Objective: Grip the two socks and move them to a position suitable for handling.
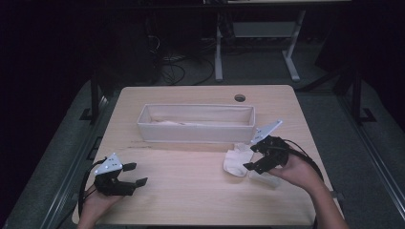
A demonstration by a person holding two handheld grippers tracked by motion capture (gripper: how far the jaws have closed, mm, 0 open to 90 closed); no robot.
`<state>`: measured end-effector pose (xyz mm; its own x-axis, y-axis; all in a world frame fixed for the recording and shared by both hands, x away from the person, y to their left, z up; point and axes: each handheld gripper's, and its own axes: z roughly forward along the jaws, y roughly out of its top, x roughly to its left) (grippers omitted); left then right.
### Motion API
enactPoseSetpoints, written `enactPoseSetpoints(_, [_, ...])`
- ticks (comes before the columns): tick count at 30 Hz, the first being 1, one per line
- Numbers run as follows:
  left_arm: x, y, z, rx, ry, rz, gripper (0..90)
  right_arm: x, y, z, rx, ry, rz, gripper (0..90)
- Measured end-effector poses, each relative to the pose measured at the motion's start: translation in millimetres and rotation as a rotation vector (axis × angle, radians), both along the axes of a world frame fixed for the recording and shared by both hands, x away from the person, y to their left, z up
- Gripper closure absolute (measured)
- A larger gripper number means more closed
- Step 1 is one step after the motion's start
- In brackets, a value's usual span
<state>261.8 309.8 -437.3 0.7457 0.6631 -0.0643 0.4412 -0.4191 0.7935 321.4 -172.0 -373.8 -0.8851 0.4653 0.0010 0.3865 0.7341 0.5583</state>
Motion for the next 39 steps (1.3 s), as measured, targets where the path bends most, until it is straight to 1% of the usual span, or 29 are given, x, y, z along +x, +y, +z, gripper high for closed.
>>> enactPoseSetpoints(2, [-0.1,-0.5,0.0,0.000,0.001,-0.001,24.5,5.3,5.9,-5.6,-0.020,0.012,0.007,31.0])
enactPoseSetpoints(3, [0.0,-0.5,-0.1,0.000,0.001,-0.001,24.5,5.3,5.9,-5.6,-0.020,0.012,0.007,31.0])
enactPoseSetpoints(4, [0.1,-0.3,-0.2,0.000,0.001,-0.002,24.5,8.8,9.2,-9.4,-0.027,0.016,0.010,31.2])
enactPoseSetpoints(9, [0.2,0.2,0.0,-0.003,0.001,0.001,24.5,15.2,16.0,-16.9,-0.051,0.026,0.021,32.6])
enactPoseSetpoints(11, [0.2,0.4,0.2,-0.004,0.001,0.000,24.5,16.5,17.2,-18.2,-0.053,0.027,0.022,33.1])
enactPoseSetpoints(13, [0.0,0.5,0.5,-0.004,0.000,0.001,24.5,20.0,21.3,-21.4,-0.053,0.039,0.027,33.9])
enactPoseSetpoints(20, [-0.4,2.7,0.7,-0.013,-0.002,0.008,24.5,26.2,28.3,-28.2,-0.066,0.047,0.037,36.7])
enactPoseSetpoints(21, [-0.2,3.3,0.8,-0.016,-0.003,0.008,24.4,28.3,30.5,-30.9,-0.079,0.047,0.041,37.6])
enactPoseSetpoints(23, [-0.2,3.2,0.8,-0.014,-0.002,0.007,24.4,28.9,31.4,-32.0,-0.081,0.051,0.041,37.8])
enactPoseSetpoints(24, [-0.2,3.0,0.8,-0.014,-0.001,0.007,24.4,31.7,33.2,-36.3,-0.097,0.054,0.047,38.2])
enactPoseSetpoints(27, [-0.2,3.0,0.8,-0.013,-0.001,0.007,24.4,33.8,33.9,-39.8,-0.107,0.065,0.046,39.1])
enactPoseSetpoints(28, [-0.2,3.1,0.9,-0.014,-0.002,0.007,24.5,36.4,34.5,-44.3,-0.123,0.071,0.043,39.4])
enactPoseSetpoints(32, [-0.4,3.0,1.0,-0.014,-0.004,0.007,24.4,39.6,35.7,-49.2,-0.141,0.077,0.041,41.1])
enactPoseSetpoints(36, [-0.5,3.0,1.2,-0.016,-0.005,0.007,24.5,43.1,38.1,-55.3,-0.167,0.084,0.040,46.0])
enactPoseSetpoints(38, [-0.6,3.1,1.3,-0.016,-0.005,0.007,24.4,44.4,38.9,-58.3,-0.182,0.085,0.042,47.3])
enactPoseSetpoints(39, [-0.6,3.1,1.3,-0.016,-0.005,0.007,24.5,44.4,38.9,-58.3,-0.182,0.085,0.042,47.3])
